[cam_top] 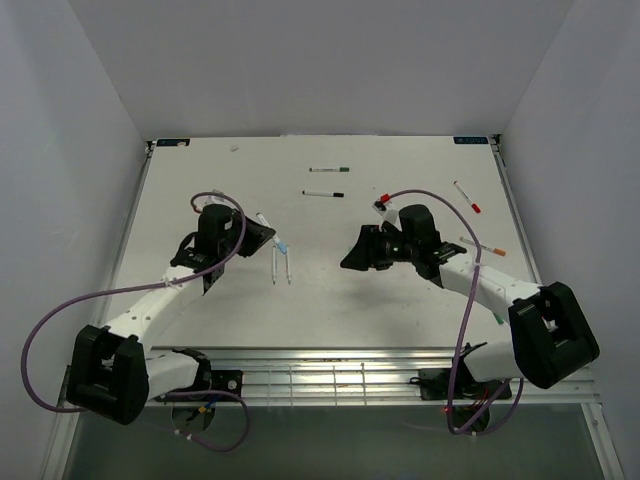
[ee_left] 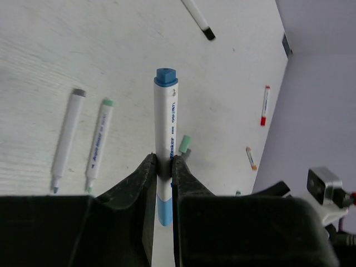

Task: Open the pen caps

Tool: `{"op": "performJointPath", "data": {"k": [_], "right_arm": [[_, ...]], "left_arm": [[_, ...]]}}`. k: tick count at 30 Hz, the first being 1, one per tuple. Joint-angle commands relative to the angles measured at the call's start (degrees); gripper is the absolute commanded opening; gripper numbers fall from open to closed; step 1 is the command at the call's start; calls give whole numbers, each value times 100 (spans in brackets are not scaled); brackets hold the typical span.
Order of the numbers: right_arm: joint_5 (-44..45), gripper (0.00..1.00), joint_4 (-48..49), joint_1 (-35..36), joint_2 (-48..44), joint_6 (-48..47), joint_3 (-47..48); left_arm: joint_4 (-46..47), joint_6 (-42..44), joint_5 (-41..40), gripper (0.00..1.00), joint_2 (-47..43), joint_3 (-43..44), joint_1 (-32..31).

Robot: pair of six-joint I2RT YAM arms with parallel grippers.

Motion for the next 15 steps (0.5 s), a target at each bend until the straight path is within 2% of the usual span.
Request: {"op": "performJointPath", "data": {"k": [1, 2, 6, 11, 15], "right_arm": [[-1074, 65, 1795, 176, 126, 1062, -183], [-1118, 67, 2102, 238, 189, 1170, -157], [-1206, 70, 2632, 502, 601, 1601, 53], [-1101, 70, 2808, 721, 989, 1706, 352], [-1188, 68, 3334, 757, 1129, 2031, 265]], "left_arm": [[1238, 537, 550, 0, -36, -266, -543], [1631, 572, 603, 0, -44, -363, -640], [2083, 564, 542, 0, -80, -566, -1210], [2207, 520, 471, 0, -53, -514, -1466], [2207, 441, 462, 0, 8, -478, -1572]]}}
